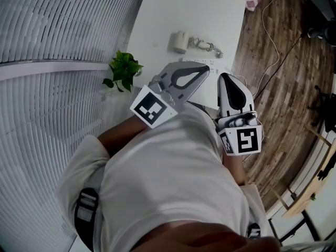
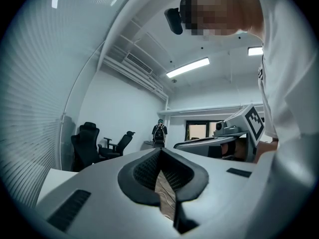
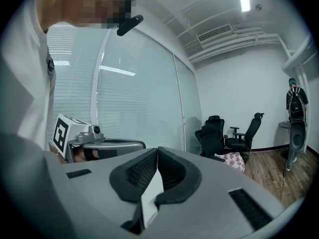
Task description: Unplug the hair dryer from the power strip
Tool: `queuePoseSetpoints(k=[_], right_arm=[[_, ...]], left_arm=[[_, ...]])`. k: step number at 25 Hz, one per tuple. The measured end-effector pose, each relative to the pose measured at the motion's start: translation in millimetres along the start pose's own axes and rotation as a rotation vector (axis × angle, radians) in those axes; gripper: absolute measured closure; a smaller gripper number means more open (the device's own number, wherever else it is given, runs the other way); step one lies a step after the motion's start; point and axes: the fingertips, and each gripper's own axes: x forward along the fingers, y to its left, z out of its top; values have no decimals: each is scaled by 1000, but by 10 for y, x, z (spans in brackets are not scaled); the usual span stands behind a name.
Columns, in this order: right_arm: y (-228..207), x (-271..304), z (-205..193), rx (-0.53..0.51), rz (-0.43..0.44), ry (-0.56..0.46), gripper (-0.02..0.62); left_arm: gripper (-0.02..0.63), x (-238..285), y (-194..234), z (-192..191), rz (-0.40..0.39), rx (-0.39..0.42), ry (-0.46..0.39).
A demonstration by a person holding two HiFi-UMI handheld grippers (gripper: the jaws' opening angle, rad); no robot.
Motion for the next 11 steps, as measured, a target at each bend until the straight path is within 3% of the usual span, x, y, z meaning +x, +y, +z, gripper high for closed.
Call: queuePoseSetpoints(k=[11], right_arm=[[1, -15, 9, -3, -5, 3, 561]], left_arm=[[577, -12, -3, -1, 5, -19, -5]])
